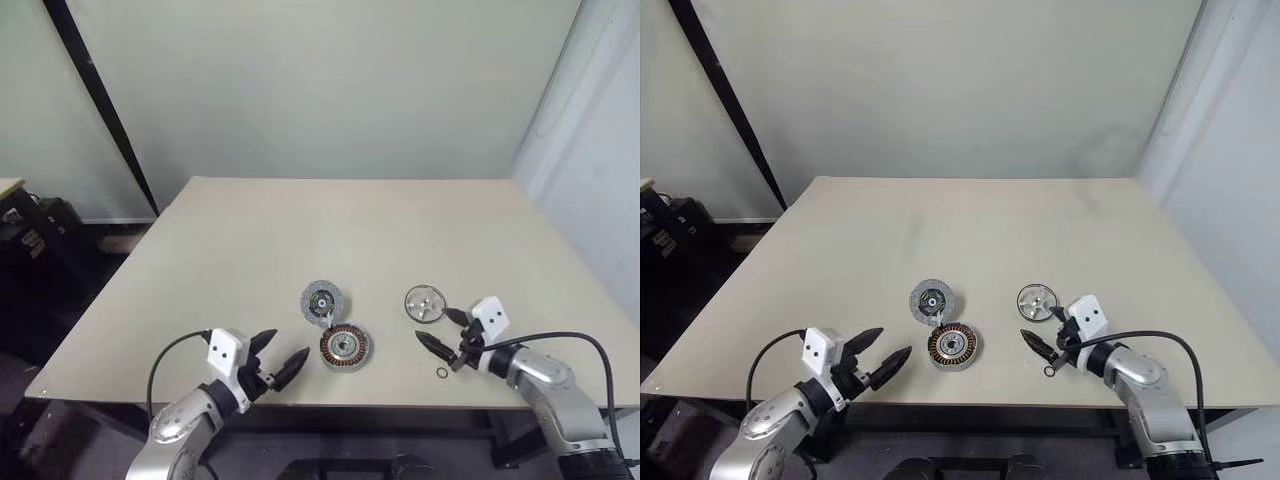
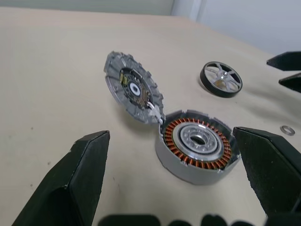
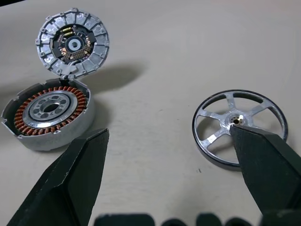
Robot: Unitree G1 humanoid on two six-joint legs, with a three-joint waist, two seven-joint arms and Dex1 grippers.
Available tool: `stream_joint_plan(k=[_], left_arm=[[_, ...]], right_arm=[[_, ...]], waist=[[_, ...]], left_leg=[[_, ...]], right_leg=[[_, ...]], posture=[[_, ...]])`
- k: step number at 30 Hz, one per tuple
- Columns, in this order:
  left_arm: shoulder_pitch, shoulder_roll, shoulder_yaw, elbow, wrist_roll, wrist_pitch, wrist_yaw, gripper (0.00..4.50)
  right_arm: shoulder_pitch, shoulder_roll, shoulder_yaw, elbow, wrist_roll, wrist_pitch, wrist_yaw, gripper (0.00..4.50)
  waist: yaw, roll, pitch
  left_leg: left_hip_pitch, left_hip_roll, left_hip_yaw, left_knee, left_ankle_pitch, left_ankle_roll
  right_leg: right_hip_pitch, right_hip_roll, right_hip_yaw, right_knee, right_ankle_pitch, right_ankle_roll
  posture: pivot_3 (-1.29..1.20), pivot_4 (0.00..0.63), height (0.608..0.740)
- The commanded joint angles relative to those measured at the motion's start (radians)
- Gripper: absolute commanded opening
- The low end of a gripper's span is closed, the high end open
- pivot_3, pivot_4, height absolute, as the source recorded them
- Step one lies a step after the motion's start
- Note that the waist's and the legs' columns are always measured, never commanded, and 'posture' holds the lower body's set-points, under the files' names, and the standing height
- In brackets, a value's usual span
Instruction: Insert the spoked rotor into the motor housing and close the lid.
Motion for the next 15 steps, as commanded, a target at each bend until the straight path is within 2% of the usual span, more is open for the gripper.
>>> stream_joint_plan(k=[1, 15], left_arm=[[-0.026, 0.004, 0.007, -0.047, -0.014, -0.009, 0.004, 4.5], [-0.087, 0.028, -0.02, -0.015, -0.026, 0.015, -0.061, 4.5]], right_arm=[[-0.01, 0.002, 0.0, -0.021, 0.007, -0.016, 0.004, 4.48], [0.041, -0.007, -0.017, -0.1, 0.028, 0.045, -0.025, 4.48]], waist=[[0.0, 0.0, 0.0], [0.0, 0.001, 0.001]], left_leg=[[0.0, 0.0, 0.0, 0.0, 0.0, 0.0], [-0.001, 0.0, 0.0, 0.0, 0.001, 0.002]], right_leg=[[0.0, 0.0, 0.0, 0.0, 0.0, 0.0], [0.0, 0.0, 0.0, 0.0, 0.0, 0.0]], posture=[[0.0, 0.0, 0.74], [0.0, 0.0, 0.74]])
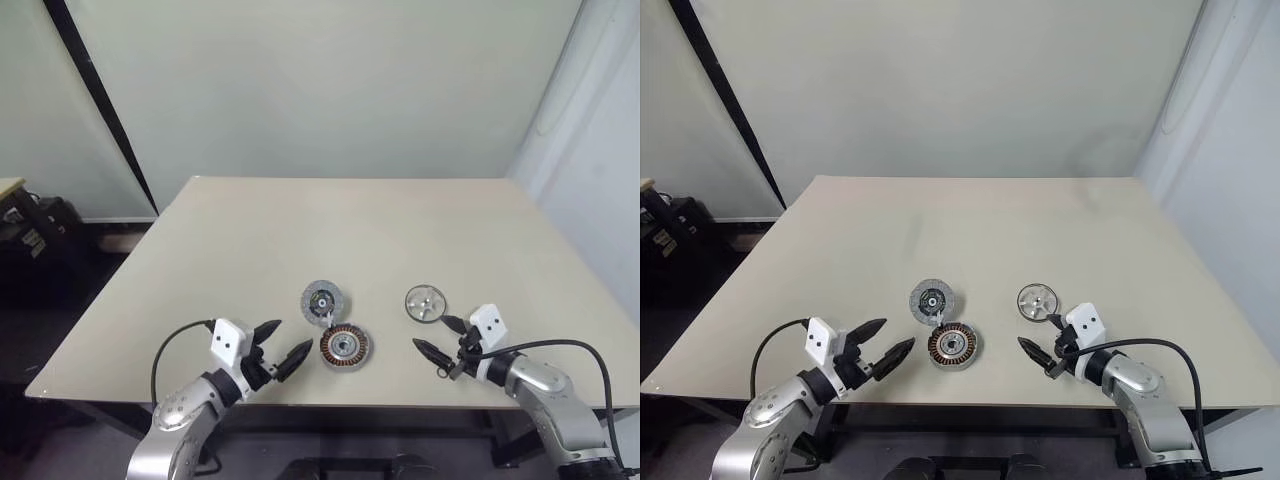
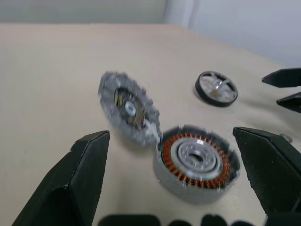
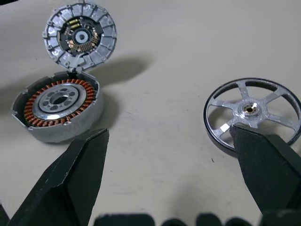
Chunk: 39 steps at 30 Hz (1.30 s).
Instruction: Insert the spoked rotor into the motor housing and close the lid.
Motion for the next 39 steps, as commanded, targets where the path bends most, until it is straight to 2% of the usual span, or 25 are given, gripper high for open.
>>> stream_joint_plan(k=[1, 10, 16, 27, 39], left_arm=[[-0.023, 0.021, -0.02, -0.014, -0.025, 0.009, -0.047, 4.5], [-0.042, 0.085, -0.122, -0.009, -0.036, 0.057, -0.202, 4.5], [-0.05, 0.098, -0.167, 0.021, -0.014, 0.018, -0.261, 4.5], [-0.033, 0.095, -0.2, 0.118, 0.047, -0.093, -0.28, 4.5], [-0.054, 0.088, -0.221, 0.12, 0.062, -0.112, -0.284, 4.5]], right_arm=[[-0.003, -0.021, -0.025, -0.063, 0.019, 0.044, -0.012, 4.48], [0.058, -0.102, -0.021, -0.197, 0.032, 0.266, -0.037, 4.48], [0.111, -0.119, -0.012, -0.254, 0.024, 0.314, -0.049, 4.48], [0.148, -0.101, 0.032, -0.214, -0.027, 0.3, -0.101, 4.48], [0.118, -0.069, 0.043, -0.121, -0.052, 0.28, -0.137, 4.48]], waist=[[-0.001, 0.0, 0.0], [0.0, 0.001, 0.001], [-0.001, 0.002, 0.001], [0.0, 0.002, 0.002], [0.0, 0.002, 0.002]], left_leg=[[0.0, 0.0, 0.0, 0.0, -0.001, -0.002], [-0.002, 0.0, 0.0, 0.0, -0.001, -0.001], [-0.006, 0.0, 0.0, 0.001, -0.001, -0.001], [-0.007, 0.0, -0.001, 0.004, -0.001, -0.001], [-0.007, 0.0, -0.001, 0.004, -0.001, -0.001]], right_leg=[[0.0, 0.0, 0.0, 0.0, 0.0, 0.0], [-0.001, 0.0, 0.0, 0.0, 0.0, 0.0], [-0.003, 0.0, -0.001, 0.0, 0.0, 0.0], [-0.004, 0.0, -0.001, 0.0, 0.0, 0.0], [-0.003, 0.0, -0.001, 0.0, 0.0, 0.0]], posture=[[0.0, 0.0, 0.74], [0.0, 0.0, 0.74], [0.0, 0.0, 0.74], [0.0, 0.0, 0.74], [0.0, 0.0, 0.74]])
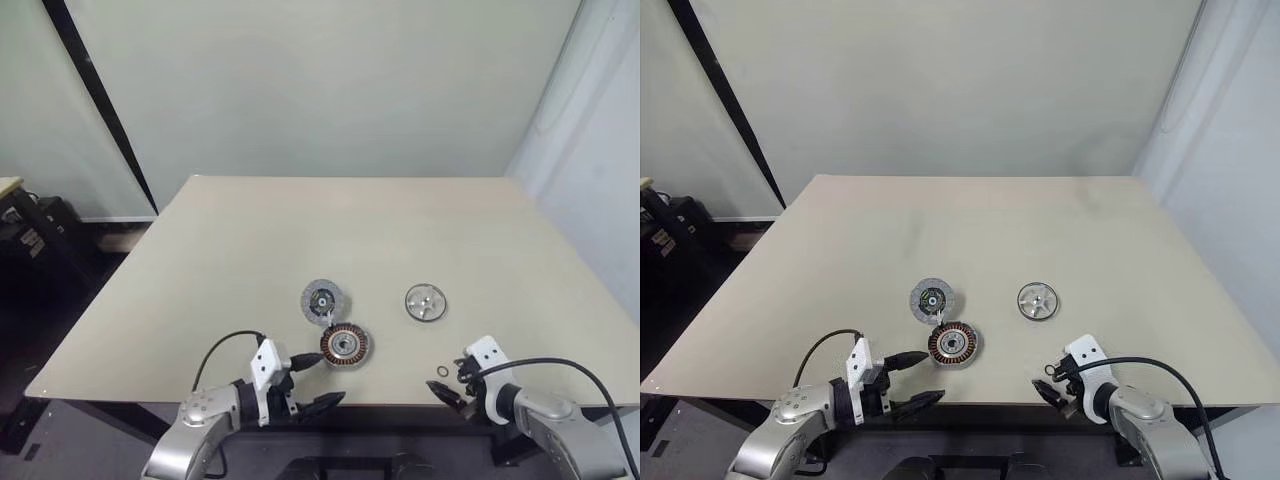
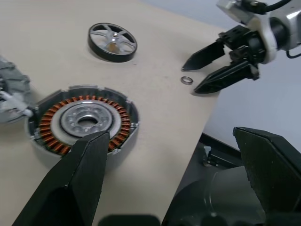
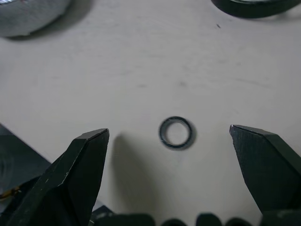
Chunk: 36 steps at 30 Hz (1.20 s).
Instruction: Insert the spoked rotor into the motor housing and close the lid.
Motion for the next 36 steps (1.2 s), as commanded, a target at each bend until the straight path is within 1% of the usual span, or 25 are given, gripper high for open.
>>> stream_joint_plan(k=[1, 2, 5, 7, 13, 14, 21, 26, 32, 36], left_arm=[[-0.019, -0.001, -0.001, -0.02, 0.0, -0.019, -0.004, 4.5], [-0.021, -0.001, -0.002, -0.023, 0.0, -0.018, -0.003, 4.5], [-0.023, 0.0, -0.004, -0.025, 0.0, -0.018, -0.003, 4.5], [-0.022, 0.001, -0.004, -0.02, 0.002, -0.023, -0.005, 4.5], [-0.02, 0.0, -0.008, -0.021, 0.003, -0.025, -0.004, 4.5], [-0.02, 0.0, -0.008, -0.02, 0.003, -0.026, -0.003, 4.5], [-0.023, -0.003, 0.01, -0.005, 0.002, -0.038, 0.011, 4.5], [-0.024, 0.003, 0.077, 0.023, -0.012, -0.058, 0.042, 4.5], [-0.008, 0.02, 0.13, 0.033, -0.012, -0.07, 0.053, 4.5], [-0.008, 0.016, 0.161, 0.048, -0.01, -0.09, 0.068, 4.5]], right_arm=[[-0.019, 0.01, -0.008, 0.002, -0.006, -0.011, -0.013, 4.48], [-0.019, 0.012, -0.008, 0.007, -0.008, -0.01, -0.016, 4.48], [-0.019, 0.016, -0.009, 0.011, -0.012, -0.007, -0.02, 3.89], [-0.018, 0.018, -0.01, 0.011, -0.012, -0.007, -0.021, 3.23], [-0.016, 0.021, -0.011, 0.008, -0.014, -0.006, -0.028, 1.05], [-0.017, 0.022, -0.012, 0.008, -0.015, -0.007, -0.03, 0.79], [-0.044, 0.048, -0.017, -0.018, -0.008, -0.015, -0.049, 0.8], [-0.123, 0.073, 0.025, -0.082, 0.005, 0.02, -0.032, 0.8], [-0.236, 0.087, 0.134, -0.099, -0.009, 0.065, 0.003, 0.8], [-0.348, 0.134, 0.228, -0.053, -0.026, 0.076, 0.024, 0.8]], waist=[[0.0, 0.0, 0.0], [0.0, 0.0, 0.0], [0.0, 0.0, 0.0], [0.0, 0.0, 0.0], [0.0, 0.0, 0.0], [0.0, 0.0, 0.0], [-0.001, 0.0, 0.0], [-0.004, 0.001, 0.0], [-0.004, 0.001, 0.0], [-0.004, 0.001, 0.0]], left_leg=[[0.0, 0.0, 0.0, 0.0, 0.0, 0.0], [0.0, 0.0, 0.0, 0.0, 0.0, 0.0], [0.0, 0.0, 0.0, 0.0, 0.0, 0.0], [0.0, 0.0, 0.0, 0.0, 0.0, 0.0], [0.0, 0.0, 0.0, 0.0, 0.001, 0.002], [0.0, 0.0, 0.0, 0.0, 0.002, 0.004], [0.0, 0.001, 0.0, 0.0, 0.002, 0.004], [0.001, 0.001, 0.0, 0.0, 0.002, 0.004], [0.0, 0.0, -0.001, 0.0, 0.002, 0.005], [0.001, 0.0, -0.001, 0.0, 0.002, 0.005]], right_leg=[[0.0, 0.0, 0.0, 0.0, 0.0, 0.0], [0.0, 0.0, 0.0, 0.0, 0.0, 0.0], [0.0, 0.0, 0.0, 0.0, 0.0, 0.0], [0.001, 0.0, 0.0, 0.0, 0.0, 0.0], [0.0, 0.0, -0.001, 0.0, 0.0, 0.0], [0.0, 0.0, -0.001, 0.0, 0.0, 0.0], [0.0, 0.0, 0.0, 0.0, 0.0, 0.0], [0.0, 0.0, -0.001, 0.0, 0.0, 0.0], [0.0, 0.0, -0.001, 0.0, 0.0, 0.0], [0.0, 0.001, -0.001, 0.001, 0.0, 0.0]], posture=[[0.0, 0.0, 0.74], [0.0, 0.0, 0.74], [0.0, 0.0, 0.74], [0.0, 0.0, 0.74], [0.0, 0.0, 0.74], [0.0, 0.0, 0.74], [0.0, 0.0, 0.74], [0.0, 0.0, 0.74], [0.0, 0.0, 0.74], [0.0, 0.0, 0.74]])
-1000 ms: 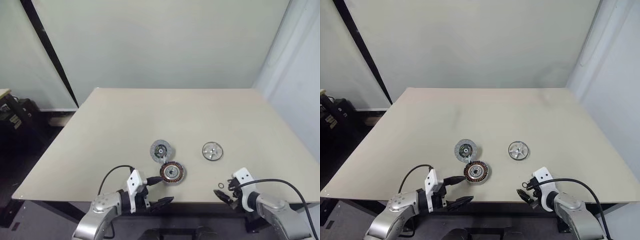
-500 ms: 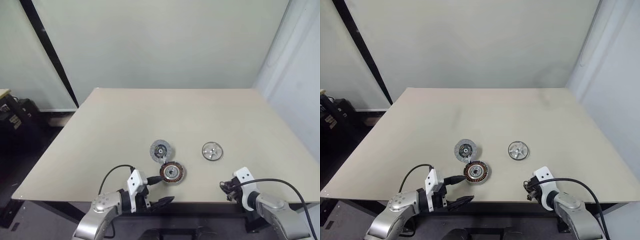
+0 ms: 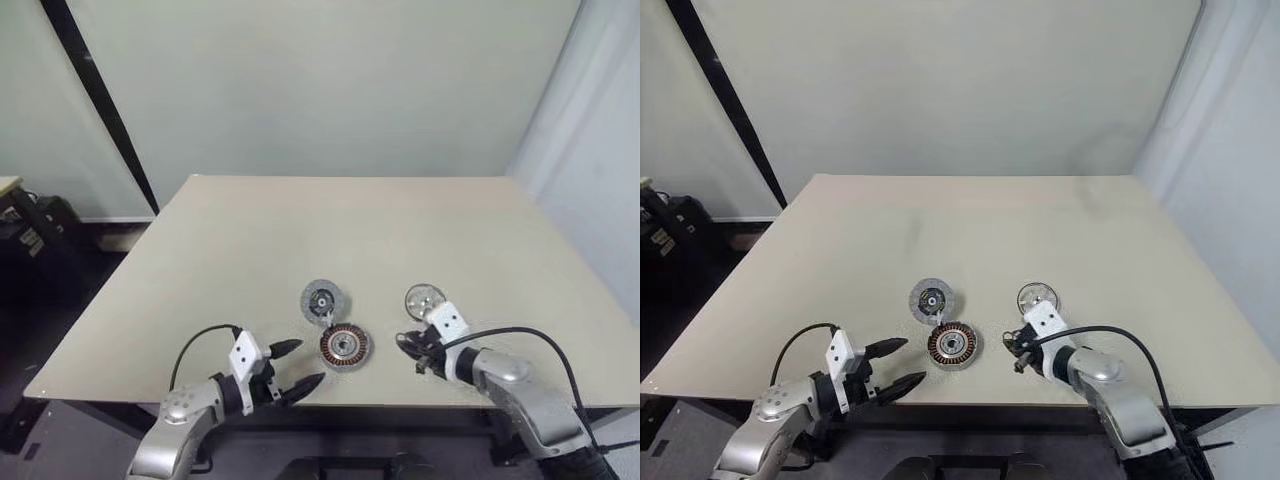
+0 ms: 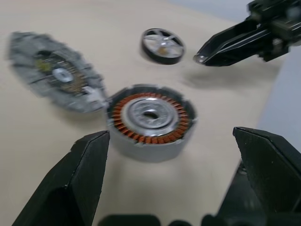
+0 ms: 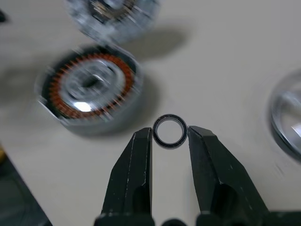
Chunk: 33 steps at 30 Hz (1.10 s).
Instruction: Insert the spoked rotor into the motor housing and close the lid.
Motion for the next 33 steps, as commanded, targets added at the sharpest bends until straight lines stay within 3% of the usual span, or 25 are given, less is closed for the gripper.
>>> stream_joint_plan(k=[1, 11, 33], left_arm=[[-0.012, 0.001, 0.035, -0.006, -0.006, -0.036, 0.011, 4.5], [-0.007, -0.009, 0.042, 0.005, 0.002, -0.067, 0.026, 4.5], [0.008, -0.01, 0.034, 0.001, 0.009, -0.091, 0.038, 4.5]], right_arm=[[-0.089, 0.036, 0.062, 0.011, -0.012, -0.002, 0.02, 0.8], [-0.224, 0.132, 0.167, 0.174, -0.062, -0.027, 0.029, 0.8], [-0.254, 0.214, 0.183, 0.305, -0.115, -0.064, 0.012, 0.8]], waist=[[-0.001, 0.0, 0.0], [0.0, 0.0, 0.0], [-0.001, 0.001, 0.0]], left_leg=[[0.0, 0.0, 0.0, 0.0, 0.0, 0.0], [0.0, -0.001, -0.001, 0.0, 0.0, 0.0], [0.001, -0.001, -0.001, 0.0, 0.0, 0.0]], right_leg=[[0.0, 0.0, 0.0, 0.0, 0.0, 0.0], [0.0, 0.0, 0.0, 0.001, 0.0, 0.0], [0.0, 0.001, 0.0, 0.002, 0.001, 0.0]], posture=[[0.0, 0.0, 0.74], [0.0, 0.0, 0.74], [0.0, 0.0, 0.74]])
